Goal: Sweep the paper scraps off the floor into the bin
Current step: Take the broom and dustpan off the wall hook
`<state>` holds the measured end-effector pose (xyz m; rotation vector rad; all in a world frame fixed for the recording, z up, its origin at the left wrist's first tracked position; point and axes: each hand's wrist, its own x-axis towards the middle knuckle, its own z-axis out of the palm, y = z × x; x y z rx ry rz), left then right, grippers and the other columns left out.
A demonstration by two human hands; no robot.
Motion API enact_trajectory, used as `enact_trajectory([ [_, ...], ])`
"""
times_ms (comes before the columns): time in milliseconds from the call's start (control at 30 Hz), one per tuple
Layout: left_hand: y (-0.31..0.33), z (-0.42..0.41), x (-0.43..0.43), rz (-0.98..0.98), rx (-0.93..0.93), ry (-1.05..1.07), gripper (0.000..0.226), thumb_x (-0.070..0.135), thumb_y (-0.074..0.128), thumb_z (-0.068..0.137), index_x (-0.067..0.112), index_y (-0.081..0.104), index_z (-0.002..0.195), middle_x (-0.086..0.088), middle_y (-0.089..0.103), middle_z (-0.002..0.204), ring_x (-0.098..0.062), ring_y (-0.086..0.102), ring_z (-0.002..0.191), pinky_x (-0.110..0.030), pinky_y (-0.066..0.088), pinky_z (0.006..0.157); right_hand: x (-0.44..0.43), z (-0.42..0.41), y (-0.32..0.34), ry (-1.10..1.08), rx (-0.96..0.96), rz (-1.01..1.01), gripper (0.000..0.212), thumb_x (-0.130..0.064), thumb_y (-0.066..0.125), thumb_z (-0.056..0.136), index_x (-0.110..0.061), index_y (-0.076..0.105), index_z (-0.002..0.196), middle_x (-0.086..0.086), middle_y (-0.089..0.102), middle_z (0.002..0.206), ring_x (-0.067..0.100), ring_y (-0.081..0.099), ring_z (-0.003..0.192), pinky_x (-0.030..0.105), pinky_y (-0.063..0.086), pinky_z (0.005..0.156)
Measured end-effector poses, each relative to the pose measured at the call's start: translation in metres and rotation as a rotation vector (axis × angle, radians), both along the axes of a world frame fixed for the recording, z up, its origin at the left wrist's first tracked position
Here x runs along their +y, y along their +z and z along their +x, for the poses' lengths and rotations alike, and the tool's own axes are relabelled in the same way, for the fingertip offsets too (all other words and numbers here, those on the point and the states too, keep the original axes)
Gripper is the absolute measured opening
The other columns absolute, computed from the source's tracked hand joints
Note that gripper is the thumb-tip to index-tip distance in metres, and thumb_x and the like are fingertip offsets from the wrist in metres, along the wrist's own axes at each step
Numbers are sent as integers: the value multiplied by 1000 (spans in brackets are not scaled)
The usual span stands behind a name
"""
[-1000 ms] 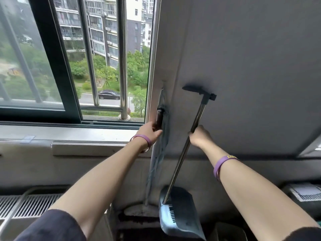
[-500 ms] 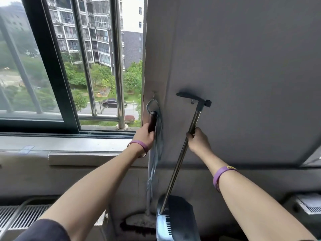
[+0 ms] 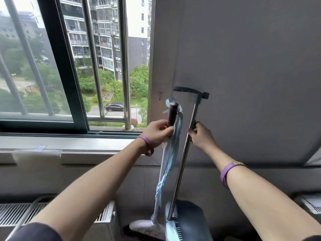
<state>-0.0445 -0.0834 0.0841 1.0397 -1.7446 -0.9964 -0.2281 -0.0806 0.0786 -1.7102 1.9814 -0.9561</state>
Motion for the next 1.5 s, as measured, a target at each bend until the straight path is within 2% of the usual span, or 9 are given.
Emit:
enact_trajectory([
  [167, -32, -6, 11, 41, -178, -154, 16, 39, 61, 82, 24, 66, 82, 2, 60, 79, -9, 55, 74, -26, 48, 72, 17, 11, -8, 201, 62, 107, 24, -29, 61, 82, -19, 62, 103, -2, 68, 96, 21, 65, 90, 33, 53, 78],
  [300, -52, -7, 16, 109, -462, -156, 49, 64, 56, 66, 32, 68, 102, -3, 44, 120, -15, 46, 116, -27, 35, 106, 32, 12, -10, 256, 64, 145, 15, -12, 59, 87, -12, 70, 98, 2, 69, 100, 16, 62, 94, 26, 51, 77],
  [433, -53, -14, 33, 78, -420, -363, 42, 42, 60, 86, 11, 67, 113, 5, 55, 103, -9, 53, 101, -13, 41, 86, 42, -2, -15, 256, 8, 239, 15, -18, 65, 84, -13, 73, 96, 0, 73, 98, 13, 65, 87, 24, 52, 77],
  [567, -59, -20, 51, 175, -359, -451, 54, 46, 55, 80, -1, 64, 106, 0, 60, 90, -11, 56, 84, -37, 49, 93, 52, -9, -23, 257, -160, 303, 16, -18, 65, 79, -22, 67, 64, -10, 64, 65, 5, 58, 61, 18, 45, 57],
  [867, -72, -35, 78, 132, -559, -239, 38, 28, 52, 96, -8, 63, 96, -5, 55, 89, -14, 49, 83, -26, 43, 75, 70, -18, -30, 450, -451, 547, 26, -2, 47, 93, -14, 70, 93, 3, 70, 82, 14, 65, 69, 22, 55, 54],
  [1033, -77, -65, 105, 125, -533, -107, 20, 25, 54, 95, 10, 58, 82, -3, 52, 75, -14, 44, 72, -12, 35, 52, 85, -36, -45, 394, -463, 689, 30, -7, 39, 92, -13, 58, 70, 9, 52, 61, 19, 50, 43, 29, 49, 51],
  [1133, -80, -74, 125, 134, -543, -64, 26, 26, 56, 93, 2, 66, 96, -7, 60, 79, -14, 49, 75, -20, 40, 64, 103, -53, -54, 322, -347, 895, 36, -14, 29, 93, -5, 59, 75, 9, 57, 55, 16, 53, 39, 24, 53, 49],
  [1267, -91, -68, 155, 158, -569, -13, 25, 21, 54, 92, 4, 69, 103, -8, 65, 84, -15, 54, 79, -23, 40, 69, 127, -50, -70, 497, -395, 1209, 48, -35, 27, 97, -3, 62, 107, 21, 66, 99, 25, 70, 72, 25, 56, 58],
  [1500, -111, -2, 203, 315, -535, 32, 20, 21, 58, 93, 12, 68, 108, 4, 62, 87, -3, 51, 82, -10, 42, 71, 167, 22, -102, 647, -475, 1186, 23, -17, 42, 94, -6, 60, 84, 17, 66, 85, 25, 70, 66, 28, 56, 60],
])
